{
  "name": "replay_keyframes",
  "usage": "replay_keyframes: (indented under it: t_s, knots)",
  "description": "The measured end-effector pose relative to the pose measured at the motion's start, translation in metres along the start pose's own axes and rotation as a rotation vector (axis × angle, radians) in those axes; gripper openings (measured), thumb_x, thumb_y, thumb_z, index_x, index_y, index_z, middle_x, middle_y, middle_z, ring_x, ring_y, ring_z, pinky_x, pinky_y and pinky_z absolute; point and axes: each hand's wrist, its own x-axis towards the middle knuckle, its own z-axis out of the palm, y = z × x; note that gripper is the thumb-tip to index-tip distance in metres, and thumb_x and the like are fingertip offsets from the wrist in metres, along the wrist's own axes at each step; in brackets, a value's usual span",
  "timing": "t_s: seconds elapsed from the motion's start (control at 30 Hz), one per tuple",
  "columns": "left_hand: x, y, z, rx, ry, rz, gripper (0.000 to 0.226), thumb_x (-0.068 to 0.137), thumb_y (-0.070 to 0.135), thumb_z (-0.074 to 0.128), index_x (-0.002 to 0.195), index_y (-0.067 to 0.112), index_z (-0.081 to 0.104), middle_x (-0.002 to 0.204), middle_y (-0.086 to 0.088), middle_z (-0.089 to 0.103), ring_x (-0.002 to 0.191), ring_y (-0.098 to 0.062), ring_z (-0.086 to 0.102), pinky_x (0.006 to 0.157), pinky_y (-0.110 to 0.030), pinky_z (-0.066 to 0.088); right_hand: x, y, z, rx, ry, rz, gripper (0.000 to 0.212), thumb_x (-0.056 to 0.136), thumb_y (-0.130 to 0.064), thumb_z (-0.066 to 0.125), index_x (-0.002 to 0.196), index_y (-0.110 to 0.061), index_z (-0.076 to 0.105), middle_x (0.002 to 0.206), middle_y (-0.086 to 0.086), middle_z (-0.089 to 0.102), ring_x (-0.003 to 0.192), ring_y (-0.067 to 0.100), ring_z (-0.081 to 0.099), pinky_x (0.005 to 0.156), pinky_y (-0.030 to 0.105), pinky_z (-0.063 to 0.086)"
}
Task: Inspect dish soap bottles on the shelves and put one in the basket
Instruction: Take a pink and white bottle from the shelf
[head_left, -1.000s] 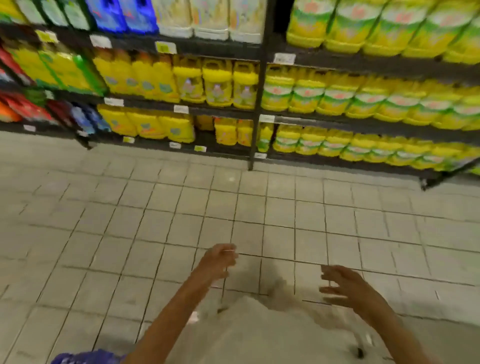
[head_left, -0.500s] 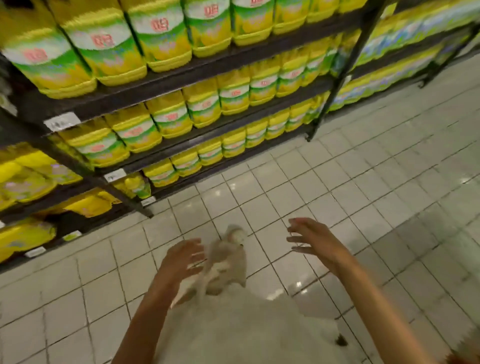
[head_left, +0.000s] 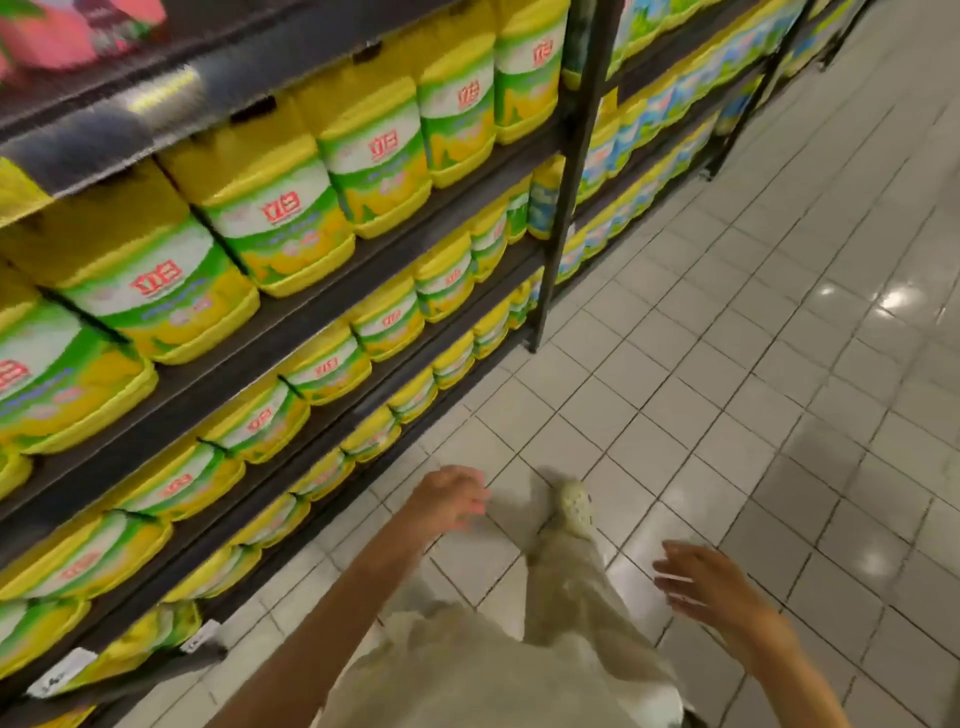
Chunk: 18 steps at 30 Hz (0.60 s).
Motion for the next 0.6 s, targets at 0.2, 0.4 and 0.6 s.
replay_keyframes:
  t_s: [0.2, 0.4, 0.6]
  knots:
    - [0.095, 0.08, 0.038, -0.265, 0.122, -0.013, 0.014, 0.1, 0.007, 0.044, 0.106, 0.005, 0.056, 0.092, -0.006, 0.061, 0.079, -0.015, 0.058, 0.067, -0.021, 0.045, 0.122, -0.162, -0.006, -0.079, -0.174, -0.122, 0.019, 0.1, -0.011, 0.05, 0.114, -0.004, 0.062, 0.107, 0.018, 0.068, 0.099, 0.033, 0.065, 0.095, 0.046, 0.049]
    - [0.132, 0.218, 0.043, -0.515, 0.468, 0.285, 0.019, 0.098, 0.014, 0.051, 0.113, 0.011, 0.062, 0.105, -0.006, 0.069, 0.093, -0.016, 0.066, 0.08, -0.027, 0.05, 0.182, -0.389, -0.003, -0.269, -0.393, -0.598, 0.015, 0.094, -0.016, 0.061, 0.107, -0.018, 0.07, 0.108, 0.006, 0.069, 0.105, 0.02, 0.063, 0.089, 0.033, 0.05]
    - [0.113, 0.374, 0.004, -0.455, 0.798, 0.819, 0.023, 0.098, 0.008, 0.048, 0.118, 0.005, 0.058, 0.11, -0.008, 0.067, 0.101, -0.018, 0.064, 0.086, -0.027, 0.051, 0.158, -0.568, 0.038, -0.143, -0.615, -1.08, 0.028, 0.09, -0.013, 0.064, 0.114, -0.029, 0.063, 0.116, -0.009, 0.066, 0.095, -0.009, 0.062, 0.079, 0.013, 0.049]
